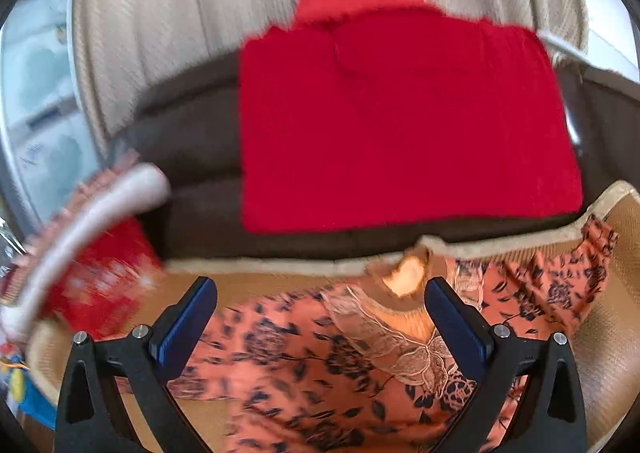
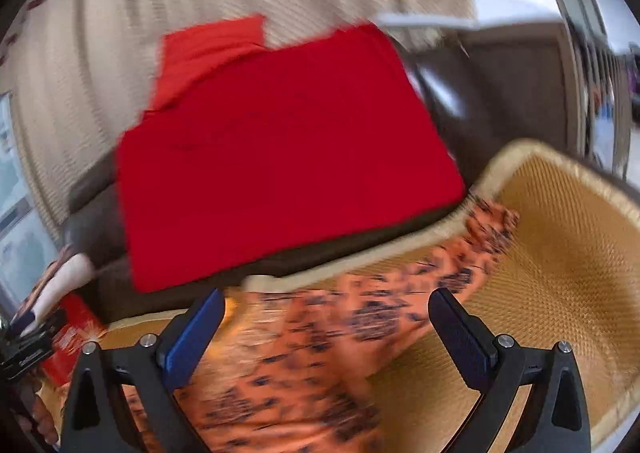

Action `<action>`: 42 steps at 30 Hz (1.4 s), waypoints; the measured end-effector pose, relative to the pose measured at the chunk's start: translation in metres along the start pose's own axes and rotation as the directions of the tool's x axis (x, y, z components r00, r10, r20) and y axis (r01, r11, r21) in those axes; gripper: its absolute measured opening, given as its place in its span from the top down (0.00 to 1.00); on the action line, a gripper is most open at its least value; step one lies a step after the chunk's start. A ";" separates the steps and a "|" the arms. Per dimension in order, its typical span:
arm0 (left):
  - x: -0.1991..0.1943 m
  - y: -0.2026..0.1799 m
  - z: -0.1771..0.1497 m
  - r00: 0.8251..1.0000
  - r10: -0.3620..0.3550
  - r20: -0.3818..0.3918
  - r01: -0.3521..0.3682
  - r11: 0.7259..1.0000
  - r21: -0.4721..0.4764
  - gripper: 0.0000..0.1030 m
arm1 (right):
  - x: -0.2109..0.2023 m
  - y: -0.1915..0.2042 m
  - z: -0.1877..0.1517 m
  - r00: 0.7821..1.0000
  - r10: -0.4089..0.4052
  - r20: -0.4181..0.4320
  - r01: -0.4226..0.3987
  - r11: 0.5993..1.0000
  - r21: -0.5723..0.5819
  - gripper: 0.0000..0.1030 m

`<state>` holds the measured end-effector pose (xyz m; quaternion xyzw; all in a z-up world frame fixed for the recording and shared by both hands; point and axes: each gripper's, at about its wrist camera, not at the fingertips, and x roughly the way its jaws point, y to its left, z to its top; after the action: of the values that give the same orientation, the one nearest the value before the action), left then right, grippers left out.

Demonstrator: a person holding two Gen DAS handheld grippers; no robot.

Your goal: Fold small clothes

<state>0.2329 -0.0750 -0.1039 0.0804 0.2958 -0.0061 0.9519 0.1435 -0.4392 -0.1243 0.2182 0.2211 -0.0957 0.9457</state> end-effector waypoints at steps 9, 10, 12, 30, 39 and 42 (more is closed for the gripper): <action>0.113 -0.017 -0.043 0.993 -0.012 -0.114 0.012 1.000 0.001 0.00 | 0.114 -0.223 0.004 0.993 -0.052 -0.103 0.101 0.814 0.572 0.03; 0.116 -0.017 -0.044 0.994 -0.014 -0.109 0.014 1.000 0.002 0.00 | 0.124 -0.229 0.007 0.992 -0.075 -0.100 0.120 0.804 0.582 0.03; 0.119 -0.020 -0.045 0.996 -0.012 -0.089 0.013 1.000 0.011 0.00 | 0.141 -0.236 0.020 0.991 -0.090 -0.097 0.129 0.816 0.564 0.03; 0.102 0.026 -0.031 0.998 0.065 -0.007 -0.065 0.995 -0.071 0.00 | 0.193 -0.129 0.051 0.963 -0.222 -0.155 0.245 0.958 0.152 0.91; 0.103 0.127 -0.037 0.977 0.181 -0.115 -0.203 0.952 -0.230 0.00 | 0.160 0.083 -0.037 0.935 0.227 -0.273 -0.242 0.970 -0.021 0.87; 0.096 0.149 -0.048 0.979 0.149 -0.139 -0.184 0.940 -0.288 0.00 | 0.192 0.119 -0.097 0.814 0.333 -0.475 -0.355 0.934 0.046 0.80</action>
<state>0.2942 0.0828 -0.1751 -0.0398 0.3399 0.1241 0.9314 0.3099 -0.3056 -0.2469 0.2498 0.4052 0.1382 0.8685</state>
